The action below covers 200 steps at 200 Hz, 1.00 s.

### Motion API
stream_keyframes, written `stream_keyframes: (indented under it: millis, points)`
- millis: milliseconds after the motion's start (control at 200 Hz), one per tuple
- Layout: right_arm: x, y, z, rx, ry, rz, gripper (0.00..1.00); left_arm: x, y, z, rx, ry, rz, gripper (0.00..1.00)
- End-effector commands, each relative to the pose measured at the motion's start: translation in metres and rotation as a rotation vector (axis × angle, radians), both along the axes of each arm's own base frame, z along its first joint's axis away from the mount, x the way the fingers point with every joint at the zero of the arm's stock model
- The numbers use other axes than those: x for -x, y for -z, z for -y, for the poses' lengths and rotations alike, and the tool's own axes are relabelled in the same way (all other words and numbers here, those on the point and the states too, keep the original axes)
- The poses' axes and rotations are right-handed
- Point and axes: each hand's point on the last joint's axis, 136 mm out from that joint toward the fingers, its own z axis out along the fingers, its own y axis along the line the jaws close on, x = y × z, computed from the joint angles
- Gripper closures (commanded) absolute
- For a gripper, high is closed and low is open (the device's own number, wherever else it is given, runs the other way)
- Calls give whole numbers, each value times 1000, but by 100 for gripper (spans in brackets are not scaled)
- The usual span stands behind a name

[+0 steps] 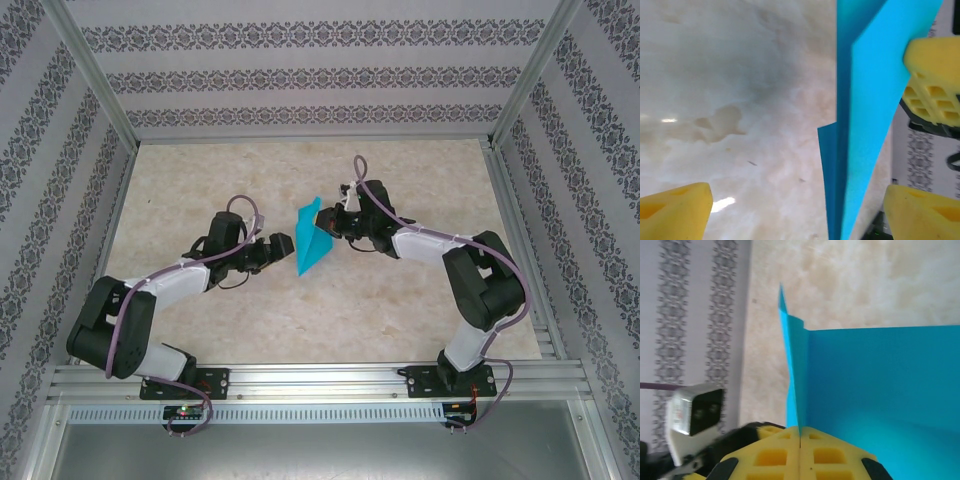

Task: Fold a paper plane with a square sheet of paper (pick it up from the middle)
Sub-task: Pick up the paper from the center of the table, then turn over the paper at the center of the table.

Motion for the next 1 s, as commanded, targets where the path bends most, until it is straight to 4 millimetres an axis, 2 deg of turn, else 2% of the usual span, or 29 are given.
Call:
stream_keyframes:
  millis: [0, 140, 290, 400, 470, 649, 809, 904, 994]
  points:
    - [11, -54, -16, -199, -78, 65, 100, -3, -45, 17, 189, 60, 95, 7]
    - [13, -78, -21, -296, -95, 76, 100, -3, -58, 25, 290, 70, 95, 4]
    - [18, -82, -28, -320, -116, 57, 100, -6, -80, 26, 392, 50, 135, 9]
    - [19, -78, -27, -317, -112, 43, 100, -9, -97, 22, 413, 25, 198, 26]
    - [19, -75, -26, -315, -108, 34, 100, -8, -108, 20, 413, 18, 244, 33]
    - [22, -76, -26, -315, -112, 33, 100, -4, -123, 17, 411, 13, 265, 61]
    - [22, -78, -26, -310, -117, 31, 98, -5, -121, 15, 376, 3, 263, 81]
    - [20, -73, -22, -262, -105, 28, 90, -6, -117, 16, 342, 7, 256, 88]
    - [16, -63, -9, -161, -64, 35, 66, -8, -107, 13, 250, 6, 240, 91]
